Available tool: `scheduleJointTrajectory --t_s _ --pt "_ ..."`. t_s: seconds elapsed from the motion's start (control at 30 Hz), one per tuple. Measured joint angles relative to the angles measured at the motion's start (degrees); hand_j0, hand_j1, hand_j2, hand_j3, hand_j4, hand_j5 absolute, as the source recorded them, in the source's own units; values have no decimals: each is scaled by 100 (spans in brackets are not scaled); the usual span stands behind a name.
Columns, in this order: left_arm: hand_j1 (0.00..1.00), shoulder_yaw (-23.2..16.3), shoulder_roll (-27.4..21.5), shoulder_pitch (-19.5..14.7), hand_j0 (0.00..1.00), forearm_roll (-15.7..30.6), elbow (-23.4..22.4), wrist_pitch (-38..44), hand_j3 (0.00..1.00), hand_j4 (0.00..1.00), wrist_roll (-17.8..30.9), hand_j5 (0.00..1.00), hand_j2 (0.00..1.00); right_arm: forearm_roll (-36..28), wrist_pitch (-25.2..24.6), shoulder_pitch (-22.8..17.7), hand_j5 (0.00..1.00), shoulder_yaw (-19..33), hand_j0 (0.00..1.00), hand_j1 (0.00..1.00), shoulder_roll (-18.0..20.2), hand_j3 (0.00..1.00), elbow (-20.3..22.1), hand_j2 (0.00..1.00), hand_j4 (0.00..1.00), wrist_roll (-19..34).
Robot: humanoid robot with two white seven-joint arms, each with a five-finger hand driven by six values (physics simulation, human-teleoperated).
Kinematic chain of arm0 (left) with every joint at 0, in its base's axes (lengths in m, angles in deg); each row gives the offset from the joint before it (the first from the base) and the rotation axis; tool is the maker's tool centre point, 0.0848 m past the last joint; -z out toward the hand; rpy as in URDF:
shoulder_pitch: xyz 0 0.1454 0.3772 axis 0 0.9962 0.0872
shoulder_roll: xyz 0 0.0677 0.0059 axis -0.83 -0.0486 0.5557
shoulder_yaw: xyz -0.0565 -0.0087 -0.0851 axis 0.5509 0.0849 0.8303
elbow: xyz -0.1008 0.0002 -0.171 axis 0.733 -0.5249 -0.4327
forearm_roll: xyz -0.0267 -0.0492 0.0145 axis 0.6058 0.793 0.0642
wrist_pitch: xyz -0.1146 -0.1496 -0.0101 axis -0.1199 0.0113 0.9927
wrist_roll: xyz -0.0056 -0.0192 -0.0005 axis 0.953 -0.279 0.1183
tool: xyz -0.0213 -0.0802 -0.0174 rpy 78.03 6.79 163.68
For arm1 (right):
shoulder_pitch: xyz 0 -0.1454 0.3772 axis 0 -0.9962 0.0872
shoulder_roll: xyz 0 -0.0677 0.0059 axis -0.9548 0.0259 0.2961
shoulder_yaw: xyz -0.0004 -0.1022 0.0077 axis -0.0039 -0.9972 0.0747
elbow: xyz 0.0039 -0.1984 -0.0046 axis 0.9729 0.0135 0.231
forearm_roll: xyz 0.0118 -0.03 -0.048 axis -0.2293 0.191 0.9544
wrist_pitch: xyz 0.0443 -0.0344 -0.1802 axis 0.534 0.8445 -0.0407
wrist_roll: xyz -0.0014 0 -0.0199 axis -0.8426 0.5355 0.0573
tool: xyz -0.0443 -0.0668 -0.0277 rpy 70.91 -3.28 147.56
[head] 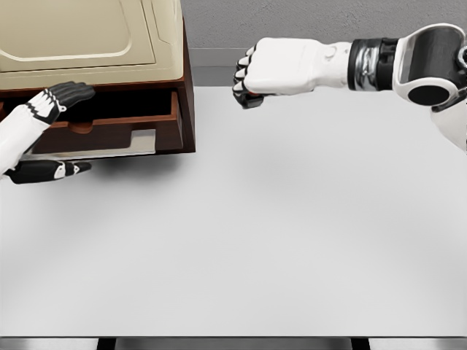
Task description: Open the cabinet drawer with left arm, and place a switch into the drawer with right arm
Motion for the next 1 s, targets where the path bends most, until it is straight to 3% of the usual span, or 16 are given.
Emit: scheduleJointTrajectory --t_s 0.3,0.47,0.73,1.0 --pt "100 239 57 132 100 2 0 0 100 100 0 100 100 15 -2 439 44 -78 44 44 -486 44 -9 44 44 -1" --pt "100 268 66 132 100 2 0 1 100 100 0 100 100 16 -4 826 44 -397 44 44 -818 44 -24 44 44 -1" --pt "100 274 93 132 100 2 0 1 100 100 0 100 100 19 -1 967 44 -724 44 44 -1199 44 -41 44 44 -1" --pt "100 275 95 132 100 2 0 1 100 100 0 100 100 30 -4 1178 44 -969 44 44 -1694 44 -726 44 44 -3"
